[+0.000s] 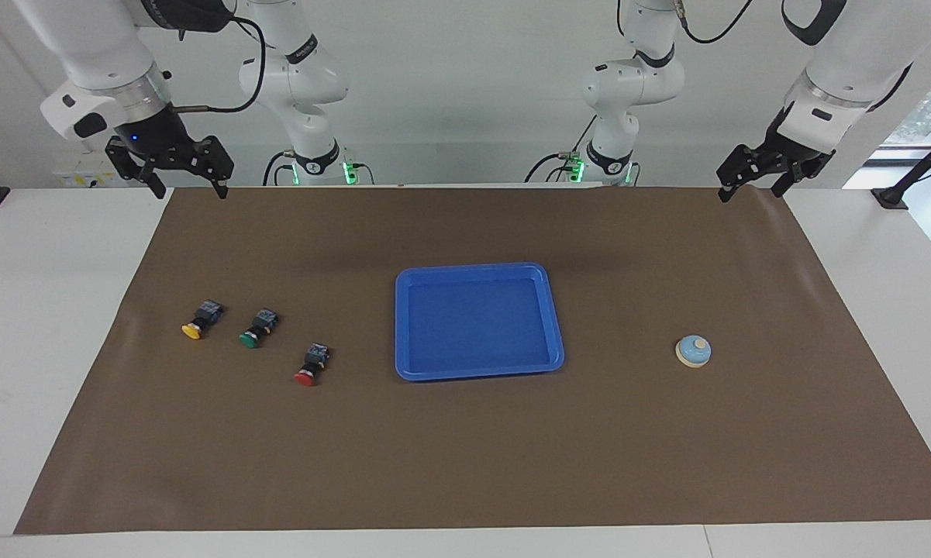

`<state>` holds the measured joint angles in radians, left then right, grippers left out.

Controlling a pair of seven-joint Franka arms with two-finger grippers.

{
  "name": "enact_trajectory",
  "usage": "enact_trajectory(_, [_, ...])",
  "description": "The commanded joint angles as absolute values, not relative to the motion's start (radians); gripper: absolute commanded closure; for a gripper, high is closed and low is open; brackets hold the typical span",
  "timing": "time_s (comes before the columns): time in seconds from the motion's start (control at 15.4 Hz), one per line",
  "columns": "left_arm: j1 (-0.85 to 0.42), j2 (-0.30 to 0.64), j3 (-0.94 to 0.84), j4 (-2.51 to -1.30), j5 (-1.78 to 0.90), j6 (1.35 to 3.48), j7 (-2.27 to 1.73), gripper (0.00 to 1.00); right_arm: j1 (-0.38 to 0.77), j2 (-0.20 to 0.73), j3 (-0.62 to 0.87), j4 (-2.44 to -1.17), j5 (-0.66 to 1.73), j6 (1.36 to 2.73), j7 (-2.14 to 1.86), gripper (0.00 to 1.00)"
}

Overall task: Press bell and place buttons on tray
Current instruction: 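Lift the left gripper off the bell and withdraw it, then reach the right gripper to the red button and grasp it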

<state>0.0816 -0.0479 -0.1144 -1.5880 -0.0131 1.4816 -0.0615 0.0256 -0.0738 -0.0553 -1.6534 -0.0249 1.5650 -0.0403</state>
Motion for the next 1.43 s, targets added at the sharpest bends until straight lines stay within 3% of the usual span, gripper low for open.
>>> enact_trajectory(0.0, [0.080,-0.032,-0.106,-1.562,-0.014,1.483,-0.071,0.00,0.052,-0.084,-0.051,-1.773,-0.035,1.702,-0.011,0.00])
enact_trajectory(0.13, [0.080,-0.034,-0.107,-1.565,-0.015,1.491,-0.069,0.00,0.093,-0.055,-0.051,-1.830,-0.031,1.797,0.046,0.00])
enact_trajectory(0.52, [0.066,-0.040,-0.100,-1.575,-0.015,1.499,-0.071,0.00,0.166,0.181,-0.051,-1.835,-0.021,2.070,0.117,0.00])
enact_trajectory(0.84, [-0.051,-0.040,0.008,-1.563,-0.015,1.474,-0.069,0.00,0.178,0.316,-0.051,-1.850,-0.021,2.262,0.215,0.00])
enact_trajectory(1.1, [-0.051,-0.044,0.008,-1.575,-0.015,1.473,-0.069,0.00,0.178,0.376,-0.051,-1.859,-0.021,2.327,0.274,0.00])
enact_trajectory(1.36, [-0.052,-0.051,0.006,-1.583,-0.015,1.470,-0.071,0.00,0.186,0.376,-0.051,-1.942,-0.021,2.425,0.282,0.00])
